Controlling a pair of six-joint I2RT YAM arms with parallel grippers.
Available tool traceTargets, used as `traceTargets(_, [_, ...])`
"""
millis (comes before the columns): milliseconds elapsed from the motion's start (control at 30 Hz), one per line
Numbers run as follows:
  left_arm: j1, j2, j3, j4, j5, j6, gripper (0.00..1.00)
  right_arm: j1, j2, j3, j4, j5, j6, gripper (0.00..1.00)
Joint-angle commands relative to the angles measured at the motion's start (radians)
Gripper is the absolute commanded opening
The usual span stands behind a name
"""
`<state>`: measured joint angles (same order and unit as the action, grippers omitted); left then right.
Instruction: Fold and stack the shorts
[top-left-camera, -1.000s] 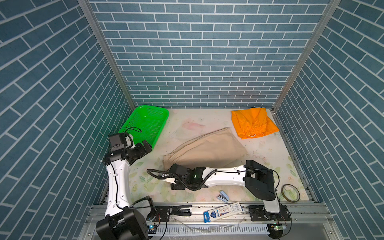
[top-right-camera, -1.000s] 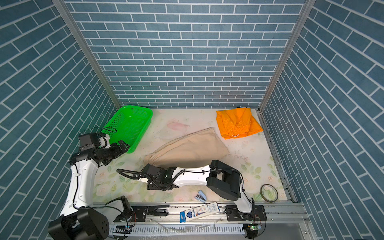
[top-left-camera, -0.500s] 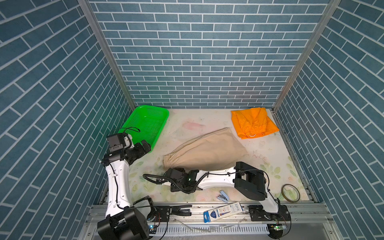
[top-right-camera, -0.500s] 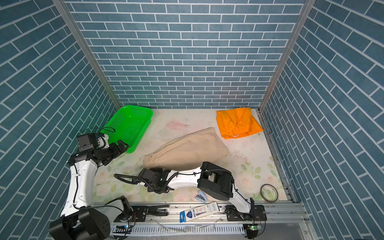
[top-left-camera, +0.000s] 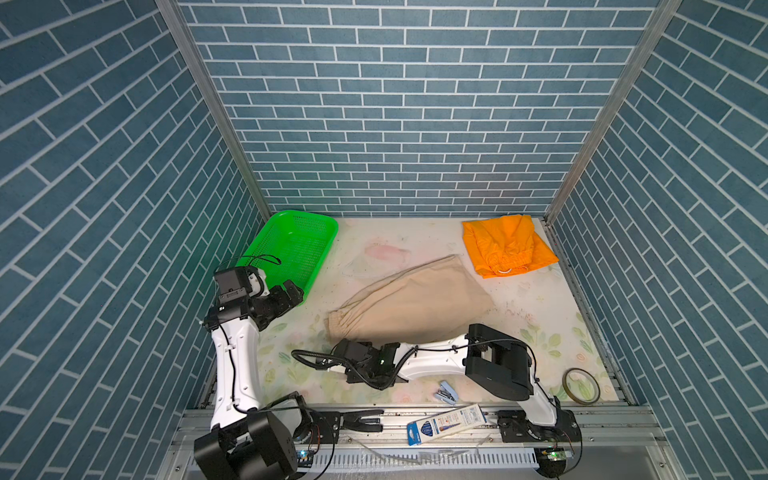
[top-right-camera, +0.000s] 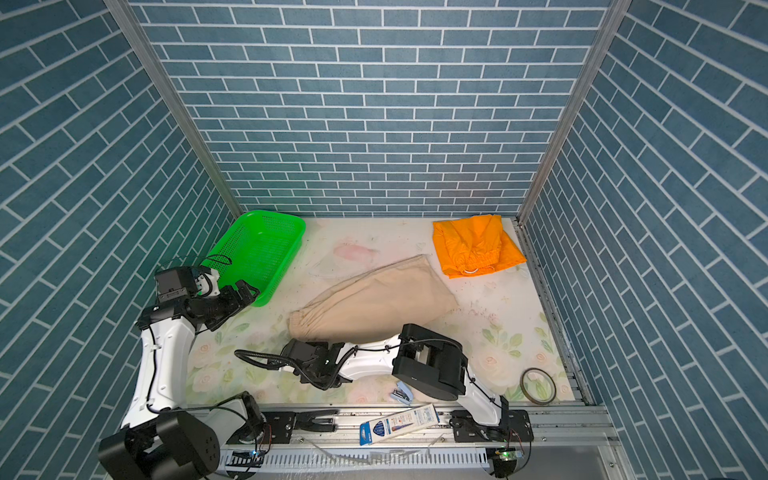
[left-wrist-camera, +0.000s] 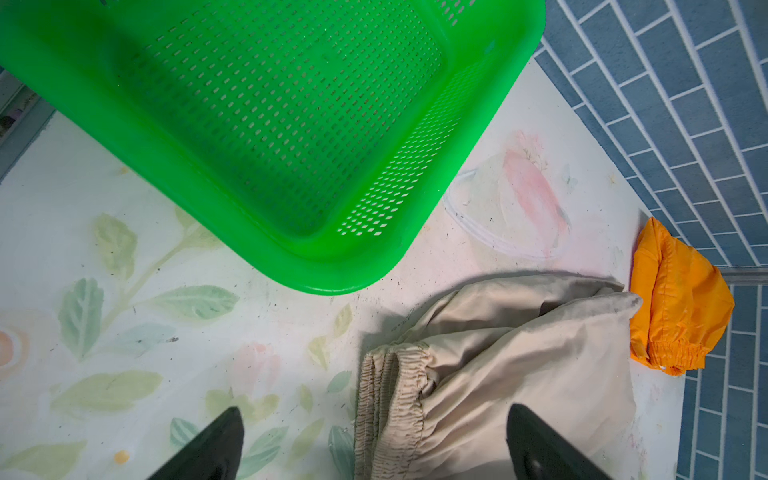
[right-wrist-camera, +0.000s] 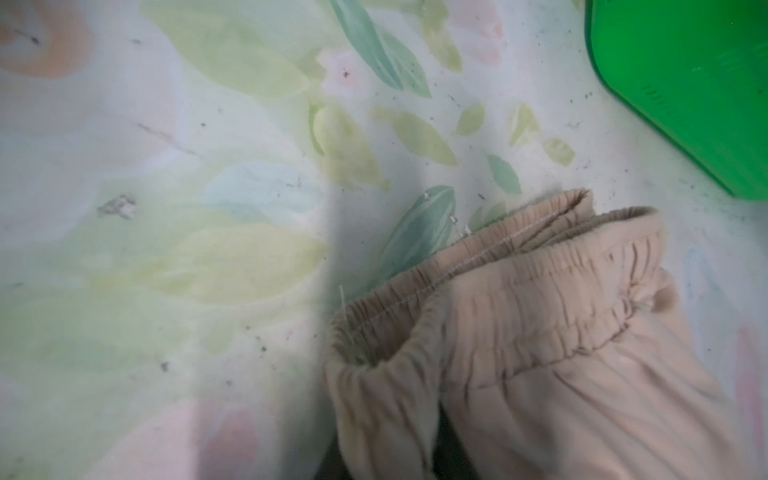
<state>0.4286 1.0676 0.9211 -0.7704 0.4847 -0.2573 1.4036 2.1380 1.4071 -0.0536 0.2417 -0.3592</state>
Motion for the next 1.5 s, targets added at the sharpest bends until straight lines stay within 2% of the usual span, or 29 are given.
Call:
traceTargets(0, [0.006, 0.005, -0.018, -0.023, 0.050, 0.003, 1.00, -0.028, -0.067, -0.031, 0.041, -0.108, 0.057, 0.00])
traceTargets(300, [0.007, -0.032, -0.074, -0.007, 0.163, -0.079, 1.00, -0.080, -0.155, -0.170, 0.214, -0.215, 0.147, 0.00])
traceTargets(533, [-0.001, -0.105, -0.269, 0.144, 0.329, -0.258, 1.00, -0.130, -0.210, -0.266, 0.381, -0.318, 0.259, 0.00])
traceTargets(667, [-0.042, -0.132, -0.333, 0.223, 0.326, -0.328, 1.00, -0.135, -0.221, -0.277, 0.401, -0.305, 0.278, 0.00])
traceTargets(933, [-0.150, -0.077, -0.461, 0.395, 0.339, -0.431, 1.00, -0.135, -0.243, -0.307, 0.460, -0.300, 0.296, 0.00])
traceTargets(1067, [-0.205, -0.080, -0.497, 0.419, 0.297, -0.454, 1.00, -0.135, -0.247, -0.310, 0.485, -0.300, 0.296, 0.00])
traceTargets(1267, [-0.241, -0.079, -0.551, 0.529, 0.280, -0.524, 1.00, -0.136, -0.237, -0.291, 0.496, -0.314, 0.294, 0.00])
traceTargets(1467, [-0.283, -0.074, -0.548, 0.578, 0.241, -0.538, 1.00, -0.134, -0.227, -0.272, 0.479, -0.353, 0.289, 0.00])
